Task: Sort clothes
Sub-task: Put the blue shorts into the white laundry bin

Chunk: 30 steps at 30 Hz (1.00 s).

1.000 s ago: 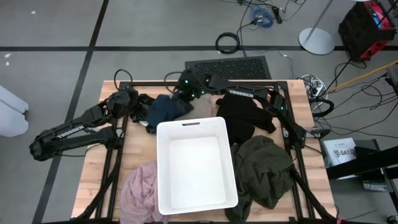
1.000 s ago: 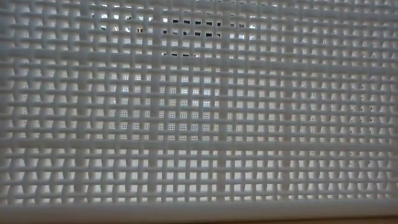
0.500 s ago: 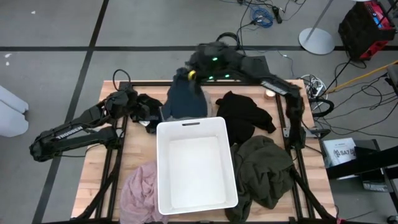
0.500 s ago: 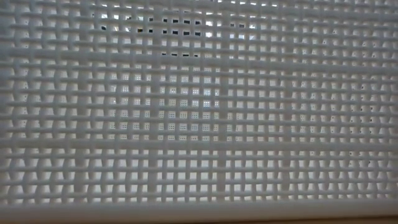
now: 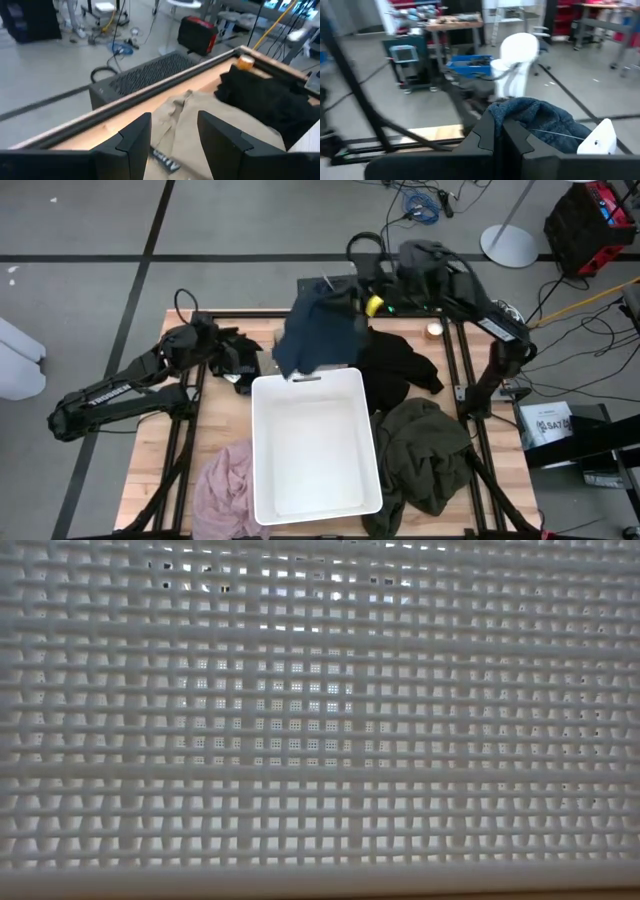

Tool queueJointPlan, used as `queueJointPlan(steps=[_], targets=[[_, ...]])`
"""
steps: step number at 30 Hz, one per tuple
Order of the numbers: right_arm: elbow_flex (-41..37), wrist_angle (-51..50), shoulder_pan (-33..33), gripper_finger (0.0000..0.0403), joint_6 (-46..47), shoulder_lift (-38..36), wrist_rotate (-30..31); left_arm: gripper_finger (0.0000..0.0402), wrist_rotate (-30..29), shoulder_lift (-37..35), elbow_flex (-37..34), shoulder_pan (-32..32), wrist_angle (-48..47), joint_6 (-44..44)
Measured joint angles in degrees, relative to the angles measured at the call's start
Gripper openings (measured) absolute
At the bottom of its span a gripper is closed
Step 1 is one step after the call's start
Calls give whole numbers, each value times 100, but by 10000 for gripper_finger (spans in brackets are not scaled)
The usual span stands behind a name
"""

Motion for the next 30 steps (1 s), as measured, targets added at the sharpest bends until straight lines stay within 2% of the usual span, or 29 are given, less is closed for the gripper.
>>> queueJointPlan(steps=[7, 13, 16, 21, 24, 30], targets=[[-4, -437, 1032, 0, -22, -16, 110, 171, -1, 9, 0, 0, 437, 167], [-48, -1506, 1732, 0, 191, 68, 1540, 171, 96, 9, 0, 0, 322, 138], [-267, -1782, 1931, 0, 523, 96, 1858, 171, 223, 9, 0, 0, 308, 136], [-954, -1859, 1978, 0, 1063, 202, 1840, 171, 249, 9, 0, 0, 320, 138], [-1521, -1485, 1967, 0, 1255, 231, 1724, 171, 251, 9, 0, 0, 348, 160], [-2645, -98, 1843, 0, 1296, 229, 666, 171, 251, 10, 0, 0, 419, 175]])
